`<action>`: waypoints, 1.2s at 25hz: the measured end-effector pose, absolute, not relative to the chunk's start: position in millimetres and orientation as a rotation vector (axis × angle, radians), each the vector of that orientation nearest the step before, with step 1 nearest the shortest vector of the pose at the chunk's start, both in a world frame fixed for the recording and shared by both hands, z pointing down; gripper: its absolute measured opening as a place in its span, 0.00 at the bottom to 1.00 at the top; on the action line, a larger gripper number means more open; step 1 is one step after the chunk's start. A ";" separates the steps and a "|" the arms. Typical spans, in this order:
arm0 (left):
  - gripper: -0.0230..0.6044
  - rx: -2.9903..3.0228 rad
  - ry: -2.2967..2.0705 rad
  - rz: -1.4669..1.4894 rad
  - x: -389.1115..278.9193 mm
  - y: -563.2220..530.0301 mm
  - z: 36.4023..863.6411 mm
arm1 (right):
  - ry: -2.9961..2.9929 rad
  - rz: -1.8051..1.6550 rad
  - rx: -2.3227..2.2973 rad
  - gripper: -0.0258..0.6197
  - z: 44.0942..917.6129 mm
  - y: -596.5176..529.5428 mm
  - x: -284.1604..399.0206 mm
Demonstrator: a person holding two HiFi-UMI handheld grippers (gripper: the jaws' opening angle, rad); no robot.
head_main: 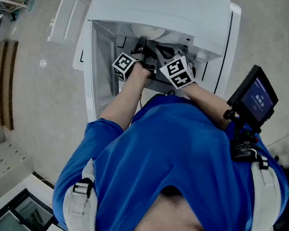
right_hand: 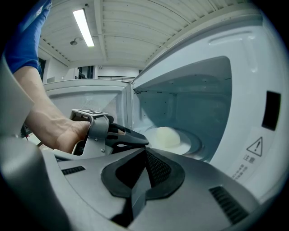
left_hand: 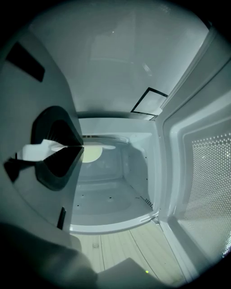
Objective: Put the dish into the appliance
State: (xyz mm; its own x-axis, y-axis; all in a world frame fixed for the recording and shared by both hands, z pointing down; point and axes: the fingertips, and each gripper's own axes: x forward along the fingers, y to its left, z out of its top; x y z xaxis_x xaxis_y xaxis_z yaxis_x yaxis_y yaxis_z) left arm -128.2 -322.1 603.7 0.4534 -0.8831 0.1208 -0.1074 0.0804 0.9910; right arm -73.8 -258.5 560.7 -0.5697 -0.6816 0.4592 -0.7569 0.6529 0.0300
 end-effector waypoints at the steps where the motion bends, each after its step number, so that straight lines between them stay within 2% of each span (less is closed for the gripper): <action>1: 0.07 1.386 -0.956 -0.735 -128.9 -322.1 603.6 | -2.437 0.234 1.128 0.04 560.4 -258.9 -74.1; 14: 0.07 1.582 -1.032 -0.607 -132.6 -317.5 601.2 | -2.447 0.190 1.118 0.04 556.7 -264.4 -76.9; 30: 0.07 2.079 -1.287 -0.041 -122.1 -317.6 596.7 | -2.440 0.179 1.117 0.04 560.2 -265.3 -73.1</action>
State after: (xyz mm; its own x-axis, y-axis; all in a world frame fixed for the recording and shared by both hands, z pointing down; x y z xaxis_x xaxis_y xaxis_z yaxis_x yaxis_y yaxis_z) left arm -122.1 -317.6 596.7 0.5100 -0.8015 0.3122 -0.7802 -0.2781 0.5604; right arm -73.1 -265.3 560.2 -0.5719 -0.6868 0.4486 -0.7450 0.6638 0.0663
